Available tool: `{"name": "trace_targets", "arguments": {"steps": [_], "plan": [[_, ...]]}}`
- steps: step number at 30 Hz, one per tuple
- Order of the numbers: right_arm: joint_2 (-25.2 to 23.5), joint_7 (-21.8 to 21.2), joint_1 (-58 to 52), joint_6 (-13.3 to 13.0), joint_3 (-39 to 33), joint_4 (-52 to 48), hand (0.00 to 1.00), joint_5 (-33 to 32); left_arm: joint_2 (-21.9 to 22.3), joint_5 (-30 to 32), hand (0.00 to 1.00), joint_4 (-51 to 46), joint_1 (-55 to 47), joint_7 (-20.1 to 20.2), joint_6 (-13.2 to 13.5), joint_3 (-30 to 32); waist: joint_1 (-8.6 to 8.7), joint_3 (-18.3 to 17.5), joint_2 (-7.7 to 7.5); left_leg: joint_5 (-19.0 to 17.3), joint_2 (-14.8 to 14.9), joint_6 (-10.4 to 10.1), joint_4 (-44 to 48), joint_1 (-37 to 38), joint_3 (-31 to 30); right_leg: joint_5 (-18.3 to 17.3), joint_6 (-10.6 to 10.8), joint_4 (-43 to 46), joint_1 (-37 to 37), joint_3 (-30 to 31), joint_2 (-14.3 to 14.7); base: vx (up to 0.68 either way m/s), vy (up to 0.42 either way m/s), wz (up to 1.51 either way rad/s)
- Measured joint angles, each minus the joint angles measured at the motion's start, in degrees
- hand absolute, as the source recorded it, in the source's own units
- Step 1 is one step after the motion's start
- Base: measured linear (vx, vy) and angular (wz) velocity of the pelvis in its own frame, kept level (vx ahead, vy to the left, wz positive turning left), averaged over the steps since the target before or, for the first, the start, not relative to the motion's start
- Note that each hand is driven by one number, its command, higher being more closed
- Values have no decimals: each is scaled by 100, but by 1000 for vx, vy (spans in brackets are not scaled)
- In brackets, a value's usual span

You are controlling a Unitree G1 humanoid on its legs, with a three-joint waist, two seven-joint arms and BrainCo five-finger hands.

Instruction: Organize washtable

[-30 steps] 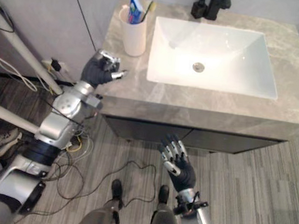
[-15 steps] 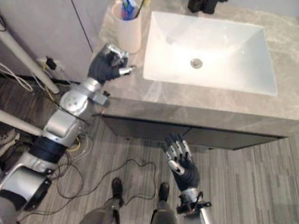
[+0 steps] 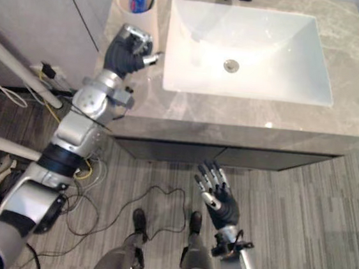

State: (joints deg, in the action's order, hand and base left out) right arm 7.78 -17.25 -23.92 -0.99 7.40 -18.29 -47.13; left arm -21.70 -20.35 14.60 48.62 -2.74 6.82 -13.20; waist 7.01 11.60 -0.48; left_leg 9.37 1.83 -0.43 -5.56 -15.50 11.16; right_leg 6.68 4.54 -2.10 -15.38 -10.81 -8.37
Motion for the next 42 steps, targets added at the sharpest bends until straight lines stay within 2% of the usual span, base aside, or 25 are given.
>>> {"name": "trace_targets", "arguments": {"steps": [8, 19, 26, 37, 42], "plan": [[1, -8, -2, -8, 37, 3, 0, 3, -10, 2, 100, 69, 206, 11, 0, 15, 3, 188, -13, 0, 17, 0, 2, 1, 15, 15, 18, 0, -7, 7, 17, 9, -1, 0], [30, -23, -4, -8, 50, 0, 0, 3, -20, 80, 100, 411, 401, 12, -17, -25, 8, 408, -201, -12, 16, -15, 4, -77, 65, 83, 23, -114, -74, 73, 15, 25, -1, -2], [67, -22, -3, -8, 69, -1, 0, 3, -21, 92, 100, 651, 566, 9, -28, -28, 4, 493, -262, -14, 16, -17, 3, -83, 52, 85, 25, -120, -74, 73, 13, 5, 0, 0], [77, -21, -4, -18, 222, -2, 0, 3, -30, 131, 100, 834, 801, -2, -22, -38, 4, 580, -277, -15, 17, -18, 3, -123, 43, 85, 25, -136, -100, 72, 16, 6, 1, 0], [77, -22, -8, -21, 223, -5, 0, 2, -172, 129, 100, 979, 1049, -8, -22, -42, 5, 647, -289, -14, 19, -17, 3, -183, 46, 88, 23, -134, -159, 83, 13, 0, 0, 0]]}}
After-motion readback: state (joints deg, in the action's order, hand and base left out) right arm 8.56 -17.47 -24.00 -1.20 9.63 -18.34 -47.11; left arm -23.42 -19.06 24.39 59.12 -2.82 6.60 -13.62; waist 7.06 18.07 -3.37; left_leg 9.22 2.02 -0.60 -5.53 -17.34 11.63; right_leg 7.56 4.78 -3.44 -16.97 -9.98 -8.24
